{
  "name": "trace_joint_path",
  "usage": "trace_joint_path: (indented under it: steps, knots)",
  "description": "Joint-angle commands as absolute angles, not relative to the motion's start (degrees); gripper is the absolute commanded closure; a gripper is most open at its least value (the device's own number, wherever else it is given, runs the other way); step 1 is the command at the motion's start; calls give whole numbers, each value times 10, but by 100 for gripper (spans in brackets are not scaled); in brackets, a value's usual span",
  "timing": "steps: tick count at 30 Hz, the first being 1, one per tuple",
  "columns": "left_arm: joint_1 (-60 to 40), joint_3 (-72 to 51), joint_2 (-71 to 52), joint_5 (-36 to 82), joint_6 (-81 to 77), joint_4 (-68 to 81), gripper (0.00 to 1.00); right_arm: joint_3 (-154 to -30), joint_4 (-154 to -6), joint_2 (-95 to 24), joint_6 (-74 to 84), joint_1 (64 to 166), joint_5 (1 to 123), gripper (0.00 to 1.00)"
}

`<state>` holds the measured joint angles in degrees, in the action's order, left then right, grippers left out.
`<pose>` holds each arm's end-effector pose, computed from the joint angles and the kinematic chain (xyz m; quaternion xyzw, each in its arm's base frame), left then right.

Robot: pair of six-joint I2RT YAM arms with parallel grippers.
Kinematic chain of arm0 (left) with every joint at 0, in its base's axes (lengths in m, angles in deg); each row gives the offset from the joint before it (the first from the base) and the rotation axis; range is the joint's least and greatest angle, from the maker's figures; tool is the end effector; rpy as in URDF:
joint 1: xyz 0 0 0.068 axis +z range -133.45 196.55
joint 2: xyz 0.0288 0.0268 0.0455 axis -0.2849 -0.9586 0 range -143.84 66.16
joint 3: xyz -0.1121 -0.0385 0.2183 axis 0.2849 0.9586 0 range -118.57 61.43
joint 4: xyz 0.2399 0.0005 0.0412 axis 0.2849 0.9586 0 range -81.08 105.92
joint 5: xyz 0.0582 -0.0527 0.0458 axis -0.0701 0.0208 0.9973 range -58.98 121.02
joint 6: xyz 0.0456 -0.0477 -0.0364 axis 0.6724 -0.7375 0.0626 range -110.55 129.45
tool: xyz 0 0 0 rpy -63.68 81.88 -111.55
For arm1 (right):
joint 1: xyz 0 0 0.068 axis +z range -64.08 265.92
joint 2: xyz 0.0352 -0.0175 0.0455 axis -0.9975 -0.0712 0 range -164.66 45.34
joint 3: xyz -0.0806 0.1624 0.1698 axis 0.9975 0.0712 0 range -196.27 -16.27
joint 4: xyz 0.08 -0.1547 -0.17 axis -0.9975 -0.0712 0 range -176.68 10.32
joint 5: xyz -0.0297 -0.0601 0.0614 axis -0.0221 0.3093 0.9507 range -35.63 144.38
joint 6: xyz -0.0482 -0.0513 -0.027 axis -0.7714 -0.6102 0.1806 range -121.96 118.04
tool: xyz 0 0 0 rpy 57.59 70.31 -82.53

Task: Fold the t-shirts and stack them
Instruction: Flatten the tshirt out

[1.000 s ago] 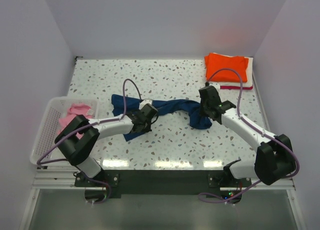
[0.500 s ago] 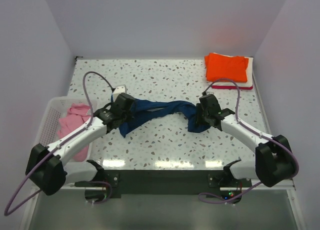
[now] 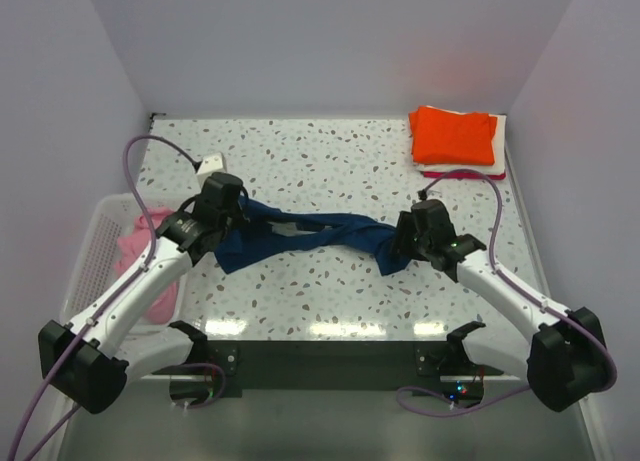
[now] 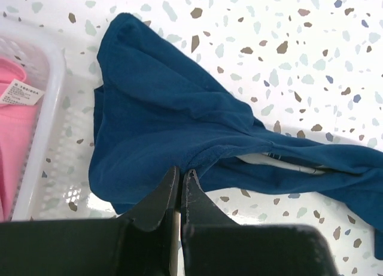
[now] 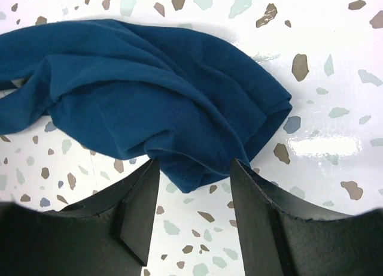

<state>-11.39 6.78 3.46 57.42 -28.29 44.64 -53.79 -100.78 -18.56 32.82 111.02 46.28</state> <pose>0.2224 -0.0860 0.2629 -0.1658 0.8845 -0.0308 0.4350 0.2179 0.0920 0.1803 0.1039 0.9242 0.1234 0.3462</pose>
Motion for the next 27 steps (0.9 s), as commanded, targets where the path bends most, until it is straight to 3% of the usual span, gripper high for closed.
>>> trace_joint_path:
  steps: [1, 8, 13, 23, 25, 26, 27]
  knots:
    - [-106, 29, 41, 577, -258, 433, 100, -542, -989, -203, 341, 1110, 446, 46]
    - [-97, -40, -30, 548, -239, 401, 100, -566, -963, -269, 332, 1110, 465, 46]
    - [-79, -131, -99, 535, -230, 381, 100, -592, -968, -258, 321, 1108, 423, 36]
    - [30, -325, -362, 476, -215, 321, 100, -636, -968, -293, 318, 1096, 451, 34]
    - [52, -413, -437, 435, -220, 381, 84, -637, -980, -295, 314, 1096, 465, 33]
    - [60, -435, -452, 429, -223, 402, 62, -634, -980, -292, 311, 1096, 469, 33]
    - [60, -446, -456, 428, -223, 411, 50, -623, -979, -286, 309, 1096, 472, 33]
